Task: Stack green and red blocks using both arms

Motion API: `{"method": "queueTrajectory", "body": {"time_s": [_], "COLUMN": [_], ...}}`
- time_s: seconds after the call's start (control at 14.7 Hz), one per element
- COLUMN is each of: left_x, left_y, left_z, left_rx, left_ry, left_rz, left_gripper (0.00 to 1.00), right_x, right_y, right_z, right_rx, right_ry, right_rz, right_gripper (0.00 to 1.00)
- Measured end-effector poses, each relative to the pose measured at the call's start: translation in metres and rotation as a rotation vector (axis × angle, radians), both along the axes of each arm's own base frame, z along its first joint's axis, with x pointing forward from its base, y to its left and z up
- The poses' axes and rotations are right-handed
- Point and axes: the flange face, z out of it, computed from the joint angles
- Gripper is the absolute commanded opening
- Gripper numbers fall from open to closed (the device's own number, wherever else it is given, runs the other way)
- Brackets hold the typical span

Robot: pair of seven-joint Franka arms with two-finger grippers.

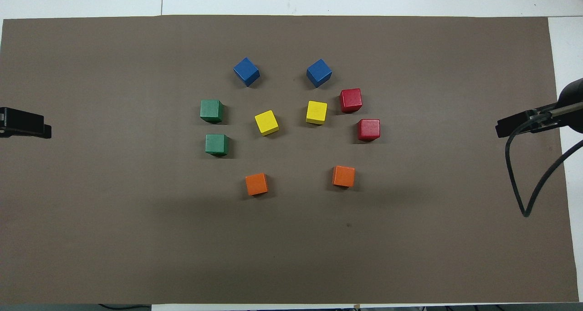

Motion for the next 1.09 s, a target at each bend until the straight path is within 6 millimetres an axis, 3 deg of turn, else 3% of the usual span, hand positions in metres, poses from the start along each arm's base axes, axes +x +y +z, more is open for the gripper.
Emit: {"method": "queueTrajectory", "body": {"time_s": [0.82, 0.95, 1.09], "left_x": [0.001, 0.005, 0.008], "left_y": [0.0, -0.007, -0.029], "left_z": [0.0, -0.005, -0.024], "left_rx": [0.0, 0.001, 0.0], "left_ry": [-0.012, -0.041, -0.05], "left_rz": [-0.022, -0.036, -0.078], "left_gripper": [1.0, 1.0, 1.0], "right_x": [0.0, 0.0, 0.0], "right_y": [0.0, 0.0, 0.0], "right_z": [0.0, 0.0, 0.0], "right_rx": [0.0, 0.0, 0.0], "right_ry": [0.0, 0.0, 0.0], "right_rz": [0.0, 0.0, 0.0], "right_gripper": [1.0, 1.0, 1.0]}}
